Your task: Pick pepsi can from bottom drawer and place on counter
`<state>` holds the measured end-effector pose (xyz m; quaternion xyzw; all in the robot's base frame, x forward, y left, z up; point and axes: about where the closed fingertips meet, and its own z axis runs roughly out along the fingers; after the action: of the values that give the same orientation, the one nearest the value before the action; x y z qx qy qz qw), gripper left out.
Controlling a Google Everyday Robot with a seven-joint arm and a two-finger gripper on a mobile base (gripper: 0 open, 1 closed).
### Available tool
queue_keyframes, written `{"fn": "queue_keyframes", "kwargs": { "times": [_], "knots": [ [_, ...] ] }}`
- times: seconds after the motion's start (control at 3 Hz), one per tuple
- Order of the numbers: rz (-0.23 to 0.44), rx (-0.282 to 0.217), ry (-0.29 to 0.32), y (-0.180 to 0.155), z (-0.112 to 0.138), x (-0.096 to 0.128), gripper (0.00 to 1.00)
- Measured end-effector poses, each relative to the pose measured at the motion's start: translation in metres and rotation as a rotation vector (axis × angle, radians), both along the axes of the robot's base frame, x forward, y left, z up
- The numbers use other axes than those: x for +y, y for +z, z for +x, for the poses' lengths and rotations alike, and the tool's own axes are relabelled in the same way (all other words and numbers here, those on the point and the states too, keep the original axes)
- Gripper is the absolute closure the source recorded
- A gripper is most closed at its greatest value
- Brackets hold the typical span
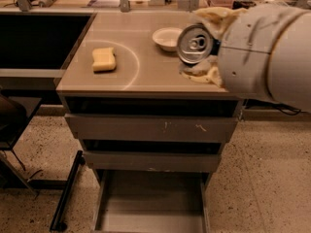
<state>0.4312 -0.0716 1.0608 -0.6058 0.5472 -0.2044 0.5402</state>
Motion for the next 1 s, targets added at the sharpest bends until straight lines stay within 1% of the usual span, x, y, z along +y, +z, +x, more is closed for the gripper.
{"fn": "queue_keyframes", "kwargs": {
  "times": [0.33, 0.67, 1.0],
  "knots": [
    [-0.015, 0.097, 0.006, -0.012, 0.007, -0.028, 1.00],
    [0.008, 0.270, -0.057, -0.048, 0.021, -0.106, 1.00],
    [0.012, 0.468, -0.082, -0.102, 0.050, -0.135, 1.00]
  ]
}}
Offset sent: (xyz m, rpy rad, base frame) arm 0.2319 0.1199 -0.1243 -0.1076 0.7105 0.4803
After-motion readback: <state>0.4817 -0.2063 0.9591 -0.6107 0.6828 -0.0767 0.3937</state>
